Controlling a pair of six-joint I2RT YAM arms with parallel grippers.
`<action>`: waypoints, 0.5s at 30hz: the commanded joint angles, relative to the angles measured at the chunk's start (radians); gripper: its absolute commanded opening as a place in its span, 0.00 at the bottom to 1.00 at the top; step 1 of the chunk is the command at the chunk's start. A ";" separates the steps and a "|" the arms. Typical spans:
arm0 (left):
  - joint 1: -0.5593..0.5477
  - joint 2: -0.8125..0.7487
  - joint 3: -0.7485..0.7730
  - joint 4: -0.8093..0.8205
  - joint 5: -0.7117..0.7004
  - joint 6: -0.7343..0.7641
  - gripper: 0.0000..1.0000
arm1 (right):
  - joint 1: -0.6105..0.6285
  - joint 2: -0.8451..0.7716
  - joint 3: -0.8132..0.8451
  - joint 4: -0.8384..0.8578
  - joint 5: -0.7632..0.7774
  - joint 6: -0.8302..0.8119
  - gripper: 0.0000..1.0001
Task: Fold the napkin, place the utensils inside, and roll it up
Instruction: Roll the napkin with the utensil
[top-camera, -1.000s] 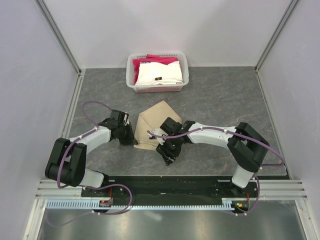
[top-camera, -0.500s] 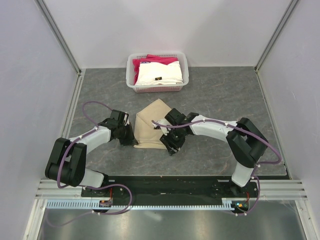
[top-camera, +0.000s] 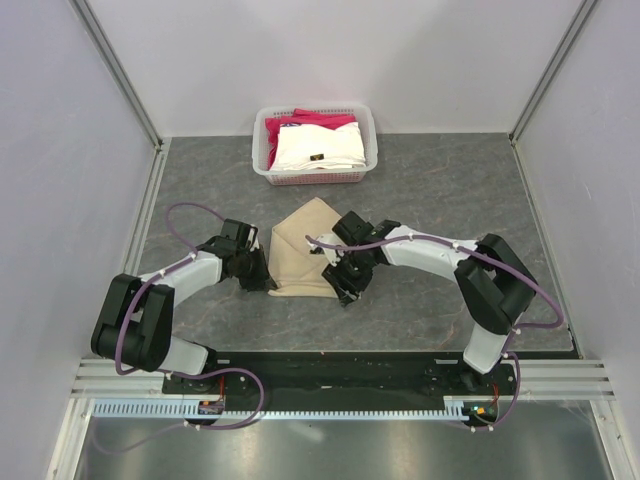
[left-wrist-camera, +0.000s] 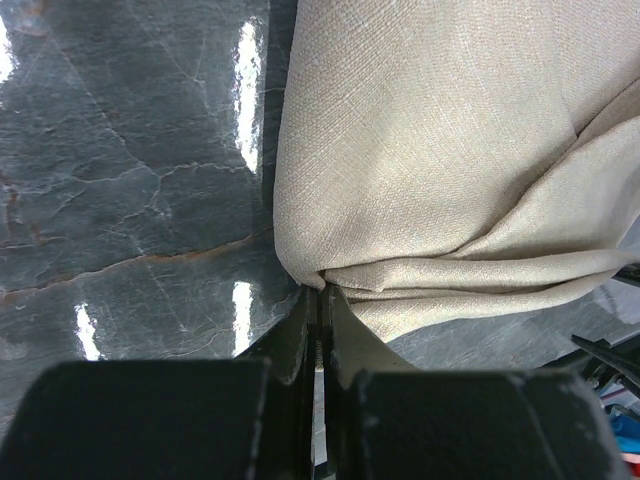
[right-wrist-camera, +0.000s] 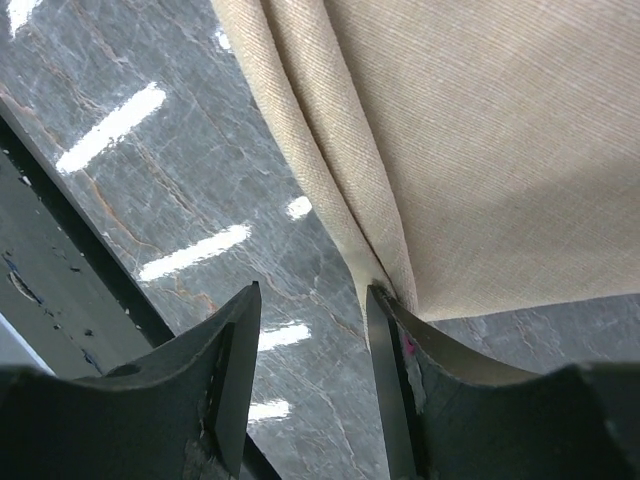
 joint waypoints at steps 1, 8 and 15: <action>0.001 0.017 0.017 -0.016 -0.005 0.049 0.02 | -0.031 0.007 0.014 0.011 0.005 -0.027 0.54; 0.001 0.011 0.015 -0.016 -0.006 0.047 0.02 | -0.080 0.018 -0.011 0.083 -0.046 -0.010 0.54; 0.001 0.005 0.014 -0.018 -0.002 0.046 0.02 | -0.083 0.062 -0.056 0.103 -0.061 -0.005 0.54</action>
